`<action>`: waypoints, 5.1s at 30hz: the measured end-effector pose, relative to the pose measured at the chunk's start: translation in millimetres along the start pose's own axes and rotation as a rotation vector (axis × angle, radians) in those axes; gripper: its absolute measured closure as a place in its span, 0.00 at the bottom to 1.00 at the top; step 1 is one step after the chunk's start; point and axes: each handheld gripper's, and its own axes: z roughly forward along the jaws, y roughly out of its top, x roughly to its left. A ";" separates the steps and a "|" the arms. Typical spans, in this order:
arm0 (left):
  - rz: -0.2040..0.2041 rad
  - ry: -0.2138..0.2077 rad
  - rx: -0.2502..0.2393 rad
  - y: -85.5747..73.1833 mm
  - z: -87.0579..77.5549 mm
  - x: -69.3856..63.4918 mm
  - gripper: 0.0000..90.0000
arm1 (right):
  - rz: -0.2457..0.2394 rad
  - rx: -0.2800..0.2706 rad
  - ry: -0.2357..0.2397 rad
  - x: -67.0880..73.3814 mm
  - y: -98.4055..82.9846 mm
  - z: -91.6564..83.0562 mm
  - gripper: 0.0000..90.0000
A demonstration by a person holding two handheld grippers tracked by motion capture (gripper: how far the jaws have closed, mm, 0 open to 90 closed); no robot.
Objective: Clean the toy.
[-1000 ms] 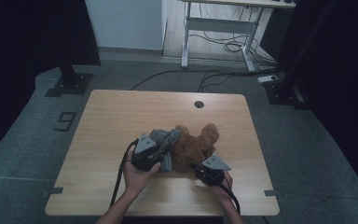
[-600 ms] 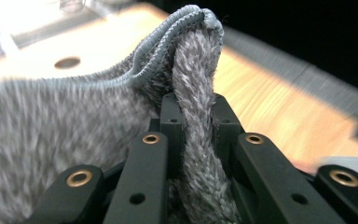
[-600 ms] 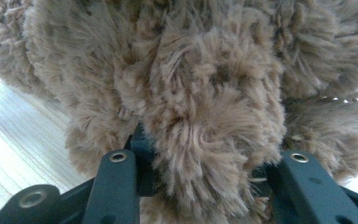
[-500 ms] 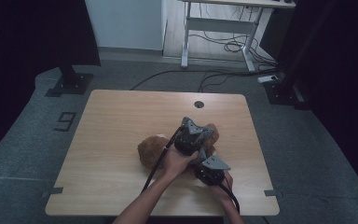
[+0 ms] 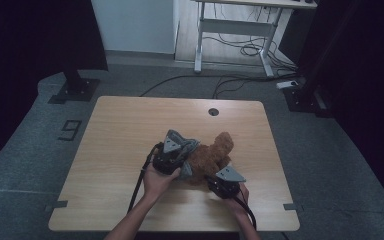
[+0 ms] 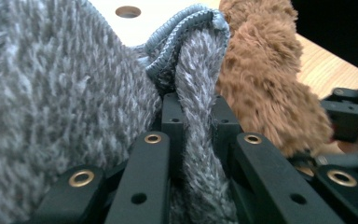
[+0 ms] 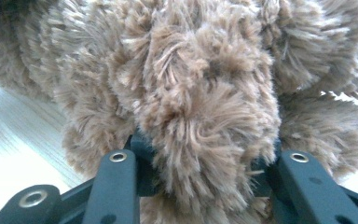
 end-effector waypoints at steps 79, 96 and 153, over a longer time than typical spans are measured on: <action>-0.124 0.139 -0.036 -34.6 -51.3 71.6 0.88 | 0.052 -0.006 0.034 -8.6 -3.8 1.4 0.61; 0.109 -0.054 -0.028 86.7 30.5 -61.0 0.88 | 0.051 -0.010 0.035 -8.6 -3.8 0.9 0.61; -0.246 0.061 0.061 -71.8 -16.0 82.6 0.88 | 0.070 -0.003 0.016 -5.2 -4.6 2.1 0.62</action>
